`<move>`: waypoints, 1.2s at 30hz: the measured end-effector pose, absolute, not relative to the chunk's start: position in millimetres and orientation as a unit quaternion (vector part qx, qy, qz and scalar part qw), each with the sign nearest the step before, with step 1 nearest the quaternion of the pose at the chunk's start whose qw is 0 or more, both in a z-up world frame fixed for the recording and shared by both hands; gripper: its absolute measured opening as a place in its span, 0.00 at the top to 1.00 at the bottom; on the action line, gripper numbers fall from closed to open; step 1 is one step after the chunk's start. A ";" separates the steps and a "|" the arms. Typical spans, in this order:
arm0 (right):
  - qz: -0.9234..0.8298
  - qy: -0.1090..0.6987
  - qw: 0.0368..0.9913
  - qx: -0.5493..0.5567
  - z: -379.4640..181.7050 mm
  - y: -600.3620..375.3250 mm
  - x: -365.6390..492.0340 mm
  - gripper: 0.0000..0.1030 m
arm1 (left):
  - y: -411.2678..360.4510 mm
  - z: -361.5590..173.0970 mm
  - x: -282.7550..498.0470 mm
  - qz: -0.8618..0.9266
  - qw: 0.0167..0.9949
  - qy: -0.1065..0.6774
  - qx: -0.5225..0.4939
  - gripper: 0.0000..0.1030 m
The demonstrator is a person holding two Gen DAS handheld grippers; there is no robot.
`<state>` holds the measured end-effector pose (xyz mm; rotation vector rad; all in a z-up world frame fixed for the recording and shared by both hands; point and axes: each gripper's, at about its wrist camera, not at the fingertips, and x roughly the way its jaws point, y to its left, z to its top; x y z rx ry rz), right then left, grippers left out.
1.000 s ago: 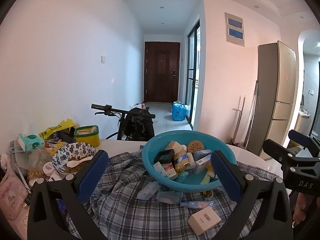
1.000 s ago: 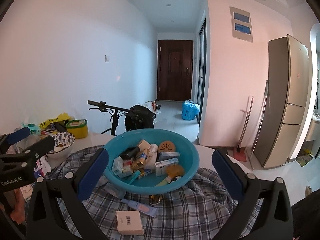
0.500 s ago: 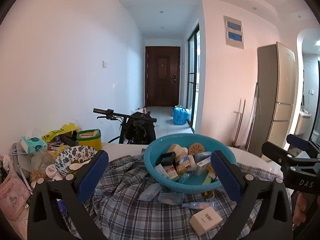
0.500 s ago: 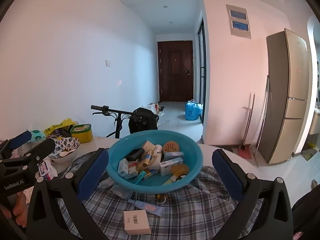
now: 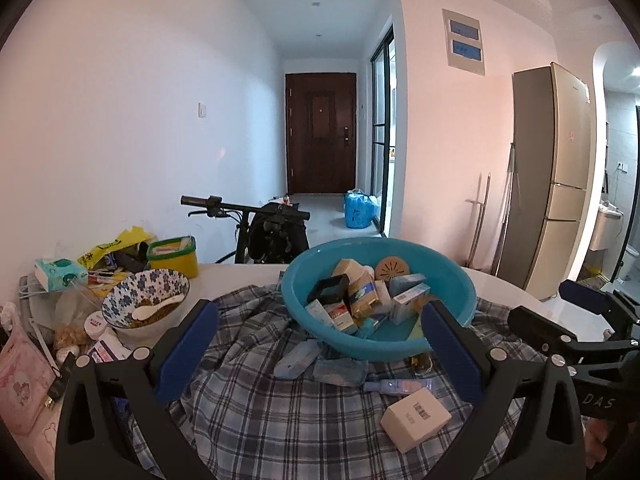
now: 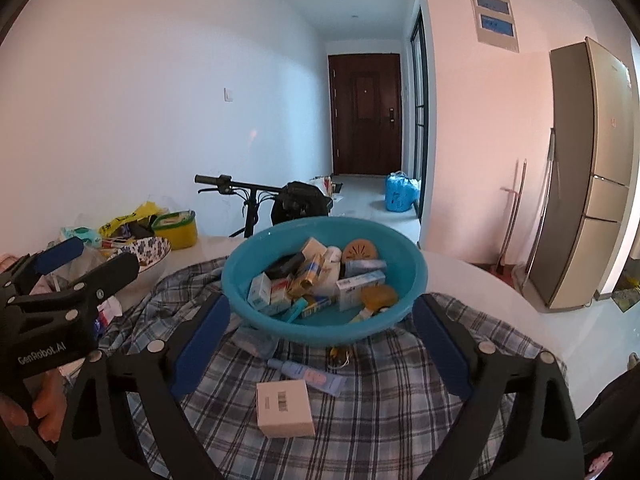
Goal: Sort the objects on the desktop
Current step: 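Move the right gripper toward the white barcode-labelled box on the cloth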
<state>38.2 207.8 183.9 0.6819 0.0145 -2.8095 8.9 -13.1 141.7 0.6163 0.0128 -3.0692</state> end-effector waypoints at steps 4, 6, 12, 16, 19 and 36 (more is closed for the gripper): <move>-0.960 0.005 0.123 0.253 170.5 207.9 34.8 0.12 | -13.0 131.2 6.6 -0.977 0.008 0.001 0.211 0.04; -0.957 0.007 0.122 0.263 162.9 206.9 33.1 0.12 | -14.5 125.3 4.2 -0.975 0.008 0.004 0.220 0.04; -0.944 0.016 0.128 0.303 133.5 200.0 29.8 0.12 | -17.1 108.8 -1.6 -0.970 0.007 0.006 0.243 0.04; -0.936 0.019 0.131 0.326 115.6 195.5 27.5 0.12 | -17.9 100.8 -4.1 -0.967 0.011 0.004 0.254 0.04; -0.930 0.020 0.133 0.342 103.6 192.5 25.7 0.12 | -18.5 94.4 -6.6 -0.965 0.012 0.002 0.263 0.04; -0.903 0.027 0.144 0.404 51.4 176.7 13.5 0.12 | -14.5 50.8 -19.7 -0.944 0.007 0.003 0.329 0.04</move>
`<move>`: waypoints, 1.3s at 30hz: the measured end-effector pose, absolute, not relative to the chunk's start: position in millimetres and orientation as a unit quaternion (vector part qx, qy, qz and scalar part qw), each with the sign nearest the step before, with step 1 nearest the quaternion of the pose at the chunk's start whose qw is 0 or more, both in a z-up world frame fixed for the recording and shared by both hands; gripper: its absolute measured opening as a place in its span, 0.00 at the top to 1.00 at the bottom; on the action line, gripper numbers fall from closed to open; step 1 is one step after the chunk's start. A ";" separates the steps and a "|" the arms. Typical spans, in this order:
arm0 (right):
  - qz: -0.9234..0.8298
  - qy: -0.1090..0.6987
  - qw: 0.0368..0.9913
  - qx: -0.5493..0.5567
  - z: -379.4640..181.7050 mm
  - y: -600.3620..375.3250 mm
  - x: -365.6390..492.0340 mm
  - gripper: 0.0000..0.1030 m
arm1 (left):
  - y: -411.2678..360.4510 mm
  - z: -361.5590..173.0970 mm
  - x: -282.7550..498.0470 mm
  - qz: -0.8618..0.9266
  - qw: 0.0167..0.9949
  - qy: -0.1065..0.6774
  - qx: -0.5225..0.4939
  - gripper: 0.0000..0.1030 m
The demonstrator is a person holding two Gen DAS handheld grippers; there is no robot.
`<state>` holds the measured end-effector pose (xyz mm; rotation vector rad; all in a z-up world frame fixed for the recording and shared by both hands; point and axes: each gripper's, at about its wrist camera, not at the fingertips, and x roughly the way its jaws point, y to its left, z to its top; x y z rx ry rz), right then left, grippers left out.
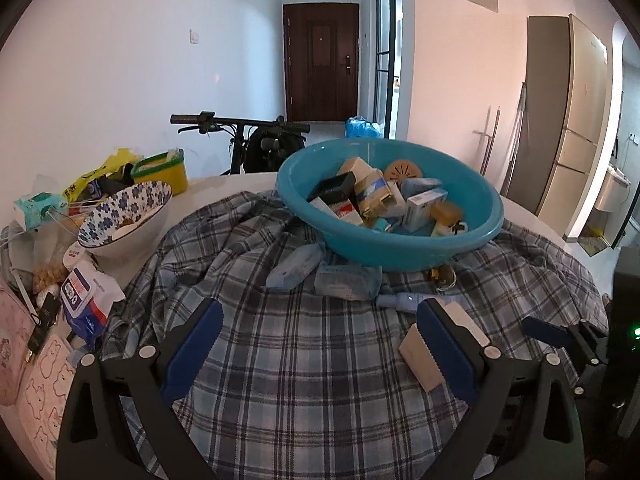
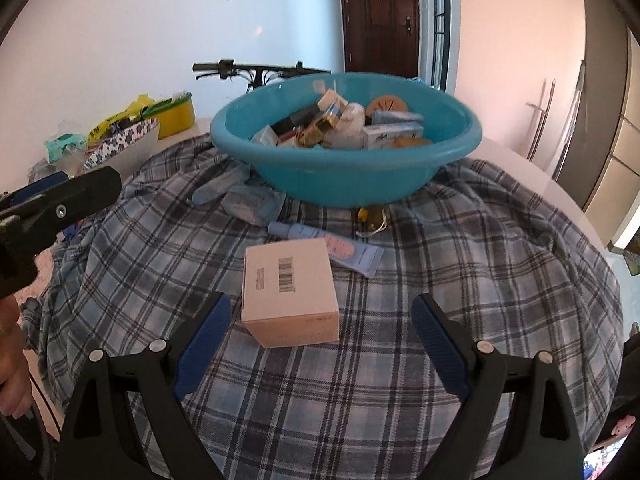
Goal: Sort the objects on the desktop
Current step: 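Move the right gripper toward the white barcode-labelled box on the cloth, then close the right gripper around the white barcode box and lift it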
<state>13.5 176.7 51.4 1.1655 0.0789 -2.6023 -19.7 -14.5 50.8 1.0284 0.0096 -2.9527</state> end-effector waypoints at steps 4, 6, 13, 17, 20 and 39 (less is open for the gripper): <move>-0.895 0.032 0.146 0.420 36.7 171.7 9.5 0.12 | -12.4 45.9 -22.7 -0.941 0.006 -0.002 0.338 0.04; -0.893 0.036 0.145 0.425 30.6 169.4 7.6 0.12 | -11.4 44.1 -23.9 -0.940 0.007 -0.007 0.340 0.04; -0.890 0.032 0.144 0.432 24.2 166.8 1.9 0.12 | -14.2 38.7 -28.0 -0.938 0.007 -0.005 0.347 0.04; -0.888 0.030 0.145 0.435 21.1 166.5 -2.7 0.12 | -16.2 35.7 -30.2 -0.936 0.004 -0.004 0.351 0.04; -0.885 0.029 0.149 0.440 18.7 163.7 -7.5 0.12 | -16.2 33.5 -31.3 -0.935 0.003 -0.003 0.355 0.04; -0.892 0.030 0.116 0.436 20.5 180.5 -19.3 0.44 | -5.8 23.1 -43.8 -0.927 -0.014 -0.011 0.375 0.04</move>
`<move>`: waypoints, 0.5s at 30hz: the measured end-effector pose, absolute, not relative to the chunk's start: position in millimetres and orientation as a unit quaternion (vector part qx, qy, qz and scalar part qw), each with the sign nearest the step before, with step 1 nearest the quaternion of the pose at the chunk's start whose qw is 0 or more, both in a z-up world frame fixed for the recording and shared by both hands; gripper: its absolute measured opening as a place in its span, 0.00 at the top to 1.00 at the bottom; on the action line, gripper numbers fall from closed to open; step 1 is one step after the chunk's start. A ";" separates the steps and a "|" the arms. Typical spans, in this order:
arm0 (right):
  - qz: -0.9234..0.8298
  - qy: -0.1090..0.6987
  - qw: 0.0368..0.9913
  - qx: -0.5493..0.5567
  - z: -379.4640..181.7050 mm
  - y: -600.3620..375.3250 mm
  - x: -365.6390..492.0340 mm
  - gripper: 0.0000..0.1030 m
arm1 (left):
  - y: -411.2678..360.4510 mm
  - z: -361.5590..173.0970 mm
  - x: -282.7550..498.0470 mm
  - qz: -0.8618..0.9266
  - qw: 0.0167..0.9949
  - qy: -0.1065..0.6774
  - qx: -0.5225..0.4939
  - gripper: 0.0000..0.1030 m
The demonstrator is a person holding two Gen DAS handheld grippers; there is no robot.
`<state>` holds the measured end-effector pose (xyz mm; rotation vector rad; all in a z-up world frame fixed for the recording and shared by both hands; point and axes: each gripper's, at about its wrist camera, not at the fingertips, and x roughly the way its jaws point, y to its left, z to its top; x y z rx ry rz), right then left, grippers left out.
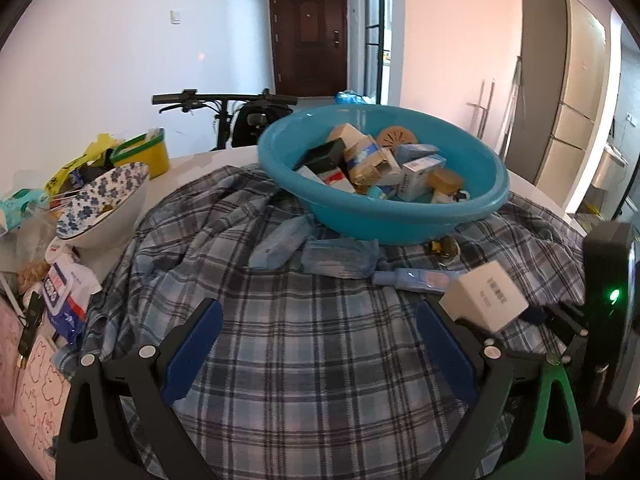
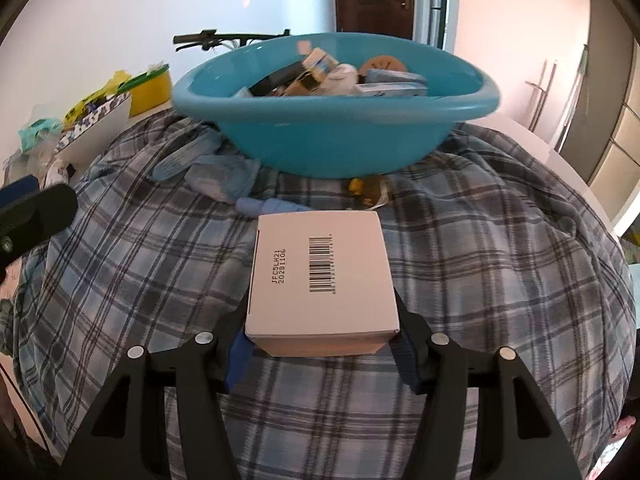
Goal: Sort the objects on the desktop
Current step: 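Close the right gripper around the white barcode box and lift it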
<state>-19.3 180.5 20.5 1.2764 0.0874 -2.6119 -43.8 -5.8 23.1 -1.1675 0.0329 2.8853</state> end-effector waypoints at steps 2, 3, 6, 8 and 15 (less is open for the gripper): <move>-0.896 0.021 0.110 0.430 25.8 190.0 -19.4 0.44 | -0.2 19.5 -46.7 0.922 0.034 0.007 -0.385 0.04; -0.897 0.018 0.107 0.428 27.6 192.9 -19.3 0.44 | 2.7 17.4 -48.0 0.918 0.052 0.002 -0.393 0.04; -0.902 0.008 0.096 0.420 33.8 205.5 -20.3 0.44 | 11.9 12.4 -49.8 0.909 0.084 -0.006 -0.408 0.04; -0.905 0.000 0.086 0.416 37.2 215.3 -21.1 0.44 | 19.6 10.0 -51.5 0.908 0.089 0.005 -0.409 0.04; -0.910 -0.031 0.065 0.408 43.2 246.5 -21.5 0.44 | 35.4 -0.4 -64.3 0.898 0.097 0.012 -0.429 0.04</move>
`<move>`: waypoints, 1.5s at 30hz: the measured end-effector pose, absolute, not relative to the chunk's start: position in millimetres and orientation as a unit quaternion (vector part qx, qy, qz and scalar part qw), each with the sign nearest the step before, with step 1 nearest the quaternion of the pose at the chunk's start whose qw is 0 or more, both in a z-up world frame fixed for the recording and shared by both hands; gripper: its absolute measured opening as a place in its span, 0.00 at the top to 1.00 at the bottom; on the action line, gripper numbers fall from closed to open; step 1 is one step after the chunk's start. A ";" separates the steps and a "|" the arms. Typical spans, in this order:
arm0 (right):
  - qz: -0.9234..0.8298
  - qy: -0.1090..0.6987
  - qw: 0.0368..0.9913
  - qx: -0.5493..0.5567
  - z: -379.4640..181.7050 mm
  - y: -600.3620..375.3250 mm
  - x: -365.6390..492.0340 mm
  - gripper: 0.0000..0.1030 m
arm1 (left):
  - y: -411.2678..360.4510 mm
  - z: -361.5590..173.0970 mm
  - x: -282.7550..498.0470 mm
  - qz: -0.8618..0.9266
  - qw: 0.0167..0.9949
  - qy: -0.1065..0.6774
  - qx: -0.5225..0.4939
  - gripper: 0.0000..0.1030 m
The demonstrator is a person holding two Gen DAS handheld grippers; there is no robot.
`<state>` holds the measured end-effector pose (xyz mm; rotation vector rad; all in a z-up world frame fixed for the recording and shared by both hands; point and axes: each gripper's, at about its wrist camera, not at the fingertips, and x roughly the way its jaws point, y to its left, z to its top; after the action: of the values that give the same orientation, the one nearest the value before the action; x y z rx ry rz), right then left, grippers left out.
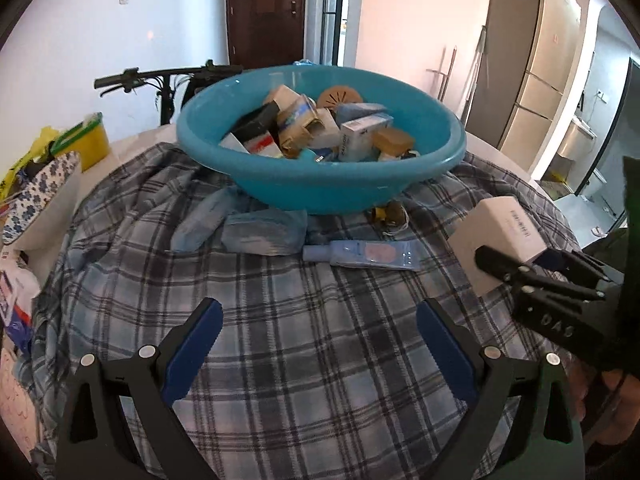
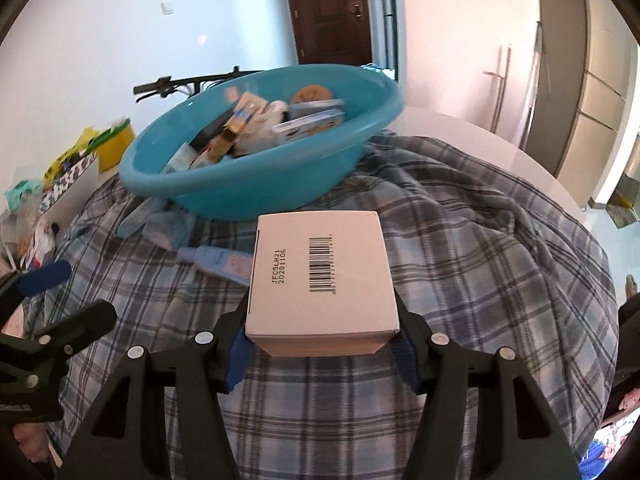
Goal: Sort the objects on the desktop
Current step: 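Close the right gripper around the white barcode box and lift it, then reach the left gripper toward the blue-and-white lotion tube on the cloth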
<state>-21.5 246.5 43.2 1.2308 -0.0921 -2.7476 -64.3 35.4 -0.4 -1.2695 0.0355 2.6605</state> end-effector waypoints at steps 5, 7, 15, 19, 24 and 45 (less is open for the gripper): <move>-0.913 -0.038 0.054 0.402 47.8 262.6 -19.6 0.44 | 46.2 -7.7 -74.6 0.896 0.096 0.028 -0.432 0.04; -0.914 -0.040 0.052 0.401 48.5 266.1 -20.0 0.44 | 51.4 -10.7 -79.1 0.894 0.099 0.036 -0.436 0.04; -0.919 -0.036 0.060 0.387 58.1 268.6 -15.2 0.44 | 72.7 -29.3 -97.4 0.880 0.108 0.057 -0.459 0.04; -0.918 -0.039 0.058 0.391 54.1 273.7 -19.0 0.44 | 78.9 -41.9 -108.3 0.873 0.103 0.060 -0.473 0.04; -0.911 -0.054 0.054 0.405 42.7 286.1 -23.2 0.44 | 72.3 -43.9 -124.7 0.874 0.108 0.037 -0.473 0.04; -0.912 -0.052 0.049 0.403 44.3 294.5 -19.6 0.44 | 69.0 -59.0 -130.7 0.858 0.162 0.005 -0.487 0.67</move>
<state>-19.6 294.5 44.3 1.2282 -0.1588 -2.7807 -130.7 69.0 -59.0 -1.3882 0.0156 2.4491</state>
